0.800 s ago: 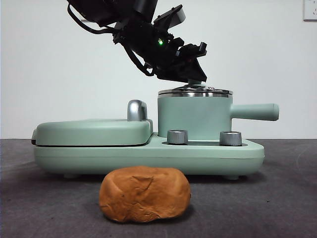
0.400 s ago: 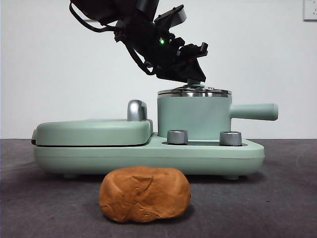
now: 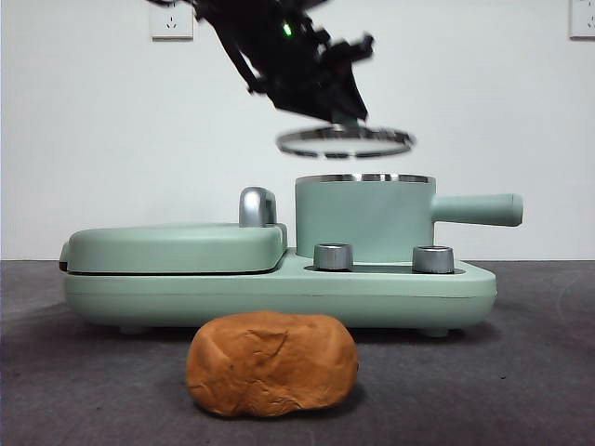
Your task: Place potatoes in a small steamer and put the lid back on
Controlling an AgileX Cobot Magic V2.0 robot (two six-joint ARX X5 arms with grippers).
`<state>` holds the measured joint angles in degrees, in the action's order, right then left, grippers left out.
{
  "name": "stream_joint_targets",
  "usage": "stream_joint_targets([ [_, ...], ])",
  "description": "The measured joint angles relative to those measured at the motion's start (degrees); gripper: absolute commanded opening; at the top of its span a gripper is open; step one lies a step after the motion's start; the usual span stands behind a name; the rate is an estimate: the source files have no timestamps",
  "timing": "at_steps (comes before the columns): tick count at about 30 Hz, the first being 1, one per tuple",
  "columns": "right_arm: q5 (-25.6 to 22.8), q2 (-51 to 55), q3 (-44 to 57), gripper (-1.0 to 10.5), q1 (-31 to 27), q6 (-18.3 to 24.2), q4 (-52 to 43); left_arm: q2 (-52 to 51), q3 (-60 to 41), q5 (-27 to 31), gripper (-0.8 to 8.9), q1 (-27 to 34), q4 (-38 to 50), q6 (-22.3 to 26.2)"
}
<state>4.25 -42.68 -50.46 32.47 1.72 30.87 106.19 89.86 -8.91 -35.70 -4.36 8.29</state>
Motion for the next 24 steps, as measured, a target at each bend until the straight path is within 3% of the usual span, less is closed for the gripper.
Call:
stream_joint_targets([
  [4, 0.0, 0.0, 0.0, 2.8, 0.0, 0.0, 0.0, -2.8, 0.3, 0.0, 0.08, 0.3, -2.9, 0.0],
  [17, 0.0, 0.0, 0.0, 2.8, 0.0, 0.0, 0.0, -12.1, 0.3, 0.4, 0.13, 1.2, -23.7, 0.0],
  [24, 0.1, 0.0, 0.0, 2.8, 0.0, 0.0, 0.0, -19.2, -5.1, 1.6, 0.14, 1.2, -23.9, -0.2],
])
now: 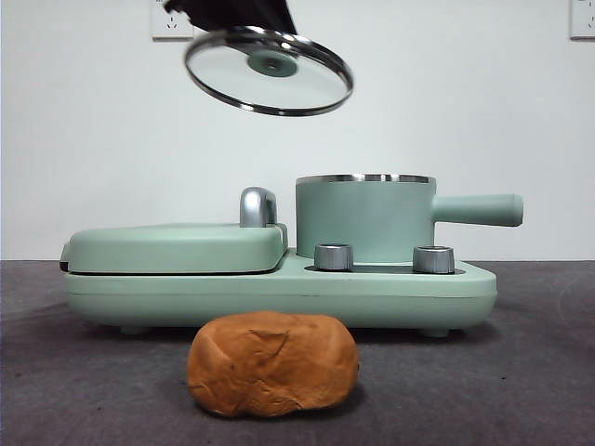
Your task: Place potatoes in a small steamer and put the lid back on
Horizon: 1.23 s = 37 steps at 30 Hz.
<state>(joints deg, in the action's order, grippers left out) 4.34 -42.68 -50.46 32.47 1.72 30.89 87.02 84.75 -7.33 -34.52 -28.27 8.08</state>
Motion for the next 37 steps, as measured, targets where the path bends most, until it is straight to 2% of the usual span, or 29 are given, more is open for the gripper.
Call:
stream_joint_targets([
  [4, 0.1, -0.3, 0.0, 2.8, 0.0, 0.0, 0.2, -5.4, -6.7, 1.2, 0.14, 0.3, 0.4, -0.7],
  [9, 0.5, -1.8, 0.0, 2.8, 0.0, 0.0, 1.2, -15.0, -18.1, 2.8, 0.14, 0.6, 2.6, -3.9],
  [17, 8.7, -7.5, 0.0, 2.9, 1.6, 2.1, 1.3, -32.6, -31.2, 7.5, 0.14, 0.6, -0.4, -10.1],
  [21, 9.7, -12.2, 0.0, 4.2, 5.5, 5.8, 1.3, -37.5, -31.6, 10.6, 0.13, 0.6, -3.3, -11.3],
  [30, 11.2, -24.2, 0.0, 4.2, 14.0, 15.2, 1.2, -42.9, -31.6, 12.0, 0.13, 0.7, -4.1, -12.0],
  [37, 11.6, -30.8, 0.0, 4.2, 17.7, 19.2, -2.8, -42.9, -31.6, 12.0, 0.14, 0.7, -4.4, -12.0],
])
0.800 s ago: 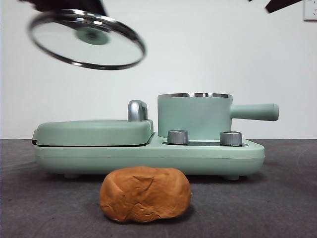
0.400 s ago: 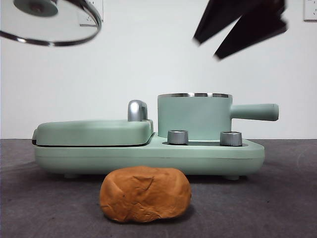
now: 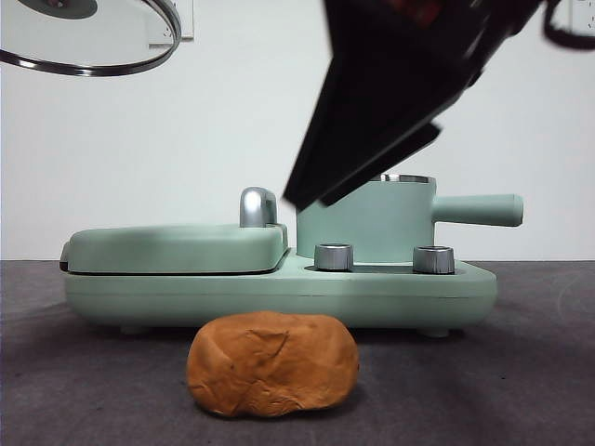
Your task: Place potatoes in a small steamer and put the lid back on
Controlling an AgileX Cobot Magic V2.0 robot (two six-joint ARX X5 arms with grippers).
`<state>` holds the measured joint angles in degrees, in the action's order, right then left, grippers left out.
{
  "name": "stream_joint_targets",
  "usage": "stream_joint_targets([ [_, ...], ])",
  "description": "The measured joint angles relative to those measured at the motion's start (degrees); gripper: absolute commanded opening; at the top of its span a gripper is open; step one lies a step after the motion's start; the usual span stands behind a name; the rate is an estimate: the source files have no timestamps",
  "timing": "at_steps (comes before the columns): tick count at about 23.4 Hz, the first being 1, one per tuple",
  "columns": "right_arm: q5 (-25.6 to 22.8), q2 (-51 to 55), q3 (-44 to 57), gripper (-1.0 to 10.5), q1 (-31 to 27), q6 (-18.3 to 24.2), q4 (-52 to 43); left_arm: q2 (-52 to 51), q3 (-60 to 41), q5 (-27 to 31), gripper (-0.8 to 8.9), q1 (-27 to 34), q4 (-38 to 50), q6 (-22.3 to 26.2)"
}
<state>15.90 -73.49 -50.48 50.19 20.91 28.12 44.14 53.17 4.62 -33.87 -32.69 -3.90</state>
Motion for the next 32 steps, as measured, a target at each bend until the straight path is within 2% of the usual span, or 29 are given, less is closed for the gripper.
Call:
stream_joint_targets([
  [7, 0.1, -6.4, 0.0, 4.2, 0.9, 1.7, -6.3, 0.0, 0.0, 0.0, 0.14, 0.0, -1.9, 0.0],
  [16, 0.4, -13.0, 0.0, 4.2, 0.9, 2.1, -6.7, 0.0, 0.0, 0.0, 0.14, 0.0, -2.3, 0.0],
  [20, 0.2, -15.0, 0.0, 2.8, 0.9, 2.7, -6.9, 0.0, 0.0, 0.0, 0.14, 0.0, -2.3, 0.0],
  [24, -2.4, -15.1, 0.0, 2.5, 1.1, 2.8, -6.7, 0.0, 0.0, 0.0, 0.14, 0.0, -2.3, 0.0],
  [29, -2.7, -13.6, 0.0, 2.4, 1.1, 0.6, -5.9, 0.0, 0.0, 0.0, 0.13, 0.0, -2.3, 0.0],
  [32, -3.5, -7.1, 0.0, 2.4, 1.0, -3.6, -4.5, 0.0, 0.0, 0.0, 0.13, 0.0, -2.3, 0.0],
])
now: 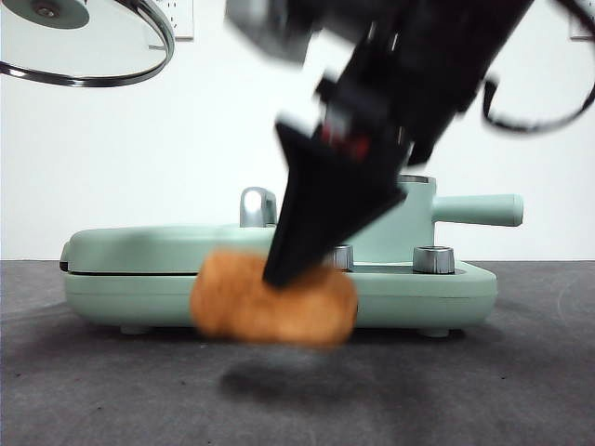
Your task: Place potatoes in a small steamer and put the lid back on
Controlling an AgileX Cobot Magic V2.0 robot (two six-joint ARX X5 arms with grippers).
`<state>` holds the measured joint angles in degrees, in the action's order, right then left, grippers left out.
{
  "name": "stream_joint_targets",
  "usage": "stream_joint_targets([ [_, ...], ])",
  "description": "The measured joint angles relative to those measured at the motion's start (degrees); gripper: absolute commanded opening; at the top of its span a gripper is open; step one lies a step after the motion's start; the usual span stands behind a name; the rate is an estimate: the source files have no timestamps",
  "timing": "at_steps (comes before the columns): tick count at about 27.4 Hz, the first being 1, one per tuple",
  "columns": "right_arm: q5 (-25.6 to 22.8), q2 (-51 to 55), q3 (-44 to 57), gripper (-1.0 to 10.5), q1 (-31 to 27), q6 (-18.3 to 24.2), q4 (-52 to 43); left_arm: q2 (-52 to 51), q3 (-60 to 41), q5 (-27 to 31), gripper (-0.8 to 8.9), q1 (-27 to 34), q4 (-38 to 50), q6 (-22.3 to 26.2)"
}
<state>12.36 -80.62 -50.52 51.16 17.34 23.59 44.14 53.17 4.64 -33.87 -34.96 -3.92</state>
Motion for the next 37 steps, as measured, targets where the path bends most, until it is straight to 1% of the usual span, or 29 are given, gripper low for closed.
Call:
stream_joint_targets([
  [1, -1.1, 2.4, 0.0, 2.4, -0.3, -1.9, 0.4, 0.0, 0.0, 0.0, 0.13, 0.0, 0.0, 0.0],
  [2, -3.0, 5.3, -0.2, 2.4, -0.6, -4.7, 1.6, 0.0, 0.0, 0.0, 0.13, 0.0, 0.0, 0.0],
  [5, -6.4, 11.5, -4.3, 2.4, -3.0, -12.6, 8.1, 0.0, 0.0, 0.0, 0.13, 0.0, 0.0, 0.0],
  [6, -6.4, 12.7, -7.2, 2.4, -4.5, -14.9, 11.2, 0.0, 0.0, 0.0, 0.13, 0.0, 0.0, 0.0],
  [8, -6.6, 12.9, -13.4, 2.4, -7.7, -17.4, 16.3, 0.0, 0.0, 0.0, 0.13, 0.0, 0.0, 0.0],
  [10, -6.5, 12.2, -17.2, 2.4, -10.1, -18.1, 18.6, 0.0, 0.0, 0.0, 0.13, 0.0, 0.0, 0.0],
  [14, -6.4, 8.8, -23.5, 2.4, -15.0, -18.7, 20.0, 0.0, 0.0, 0.0, 0.13, 0.0, 0.0, 0.0],
  [20, -6.4, -0.3, -30.3, 2.4, -20.7, -17.6, 20.0, 0.0, 0.0, 0.0, 0.13, 0.0, 0.0, 0.0],
  [29, -6.3, -15.1, -39.7, 2.4, -24.9, -15.3, 20.0, 0.0, 0.0, 0.0, 0.13, 0.0, 0.0, 0.0],
  [37, -6.3, -22.4, -46.0, 2.4, -27.7, -14.4, 19.9, 0.0, 0.0, 0.0, 0.13, 0.0, 0.0, 0.0],
])
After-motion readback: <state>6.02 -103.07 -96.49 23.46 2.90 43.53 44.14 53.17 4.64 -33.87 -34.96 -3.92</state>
